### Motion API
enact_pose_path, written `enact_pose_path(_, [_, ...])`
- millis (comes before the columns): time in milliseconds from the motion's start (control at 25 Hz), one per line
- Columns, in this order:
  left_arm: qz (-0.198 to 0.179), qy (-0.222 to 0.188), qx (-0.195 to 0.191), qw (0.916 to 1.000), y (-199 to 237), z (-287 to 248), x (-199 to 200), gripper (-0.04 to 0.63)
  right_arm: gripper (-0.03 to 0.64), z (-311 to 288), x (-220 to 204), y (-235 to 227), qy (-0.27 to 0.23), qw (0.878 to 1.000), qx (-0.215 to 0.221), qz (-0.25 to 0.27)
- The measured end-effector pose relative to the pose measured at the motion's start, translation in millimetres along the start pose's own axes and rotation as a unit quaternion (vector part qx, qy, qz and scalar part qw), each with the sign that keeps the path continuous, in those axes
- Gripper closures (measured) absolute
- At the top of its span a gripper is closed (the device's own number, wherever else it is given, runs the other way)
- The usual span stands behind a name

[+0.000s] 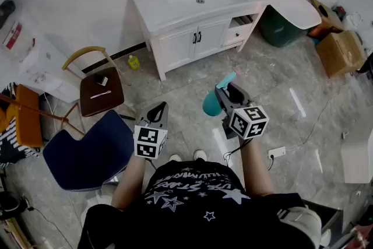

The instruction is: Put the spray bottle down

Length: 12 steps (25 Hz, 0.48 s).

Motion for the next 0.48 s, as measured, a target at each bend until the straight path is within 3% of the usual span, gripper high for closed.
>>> enact_pose_path(480, [0.005, -0.005, 0.005, 1.0, -1, 14, -1, 0.58, 0.465, 0, 4, 12, 0.004, 1.0, 0.01, 0.01])
Point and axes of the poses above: the fingertips, and each gripper's own axes: z backward along the fingers, y to its left, x out of its top, the point moved 2 cm from there along z, backward along the fingers, and after that the axes turned 13 degrees about z, right-handed, at the moved point
